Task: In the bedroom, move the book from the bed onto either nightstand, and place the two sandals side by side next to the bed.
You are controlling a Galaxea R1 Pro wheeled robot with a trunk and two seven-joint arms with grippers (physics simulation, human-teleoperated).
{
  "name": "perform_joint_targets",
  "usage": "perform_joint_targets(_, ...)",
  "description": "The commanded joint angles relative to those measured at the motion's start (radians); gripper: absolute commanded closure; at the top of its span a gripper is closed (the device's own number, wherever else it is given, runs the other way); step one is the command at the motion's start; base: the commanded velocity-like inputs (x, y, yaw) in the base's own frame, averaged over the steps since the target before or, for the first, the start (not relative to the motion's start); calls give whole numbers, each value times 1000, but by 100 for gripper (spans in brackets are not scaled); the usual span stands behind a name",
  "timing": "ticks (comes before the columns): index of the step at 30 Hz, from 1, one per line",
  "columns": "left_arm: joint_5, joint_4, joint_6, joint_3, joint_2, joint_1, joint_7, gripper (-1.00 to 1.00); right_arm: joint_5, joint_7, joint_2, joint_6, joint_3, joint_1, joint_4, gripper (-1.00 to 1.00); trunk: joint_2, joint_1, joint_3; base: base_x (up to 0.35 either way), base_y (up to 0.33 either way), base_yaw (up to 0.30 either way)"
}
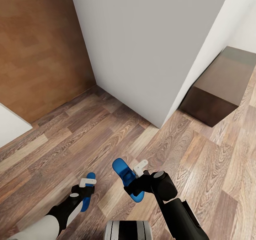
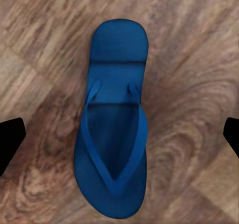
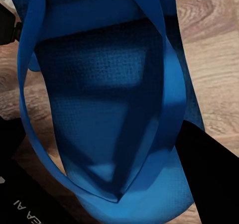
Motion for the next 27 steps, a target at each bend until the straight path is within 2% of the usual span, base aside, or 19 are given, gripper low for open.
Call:
perform_joint_targets(1,9,-3,4,-9,1,0,7,-100,10,10,0,4,0,-1,-1,100,-8,4,-4,0,0,0)
perform_joint_targets(10,9,-4,3,-9,1,0,6,-100,10,10,0,4,0,0,-1,100,-71,38,-32,0,0,0)
perform_joint_targets(16,10,-4,3,-8,1,0,6,-100,9,10,0,4,0,0,-1,100,-71,38,-32,0,0,0)
perform_joint_targets(20,10,-4,3,-8,1,0,6,-100,9,10,0,4,0,0,-1,100,-99,54,-45,0,0,0)
perform_joint_targets(27,9,-4,3,-9,1,0,7,-100,9,10,0,4,1,0,-1,100,-99,54,-48,0,0,0)
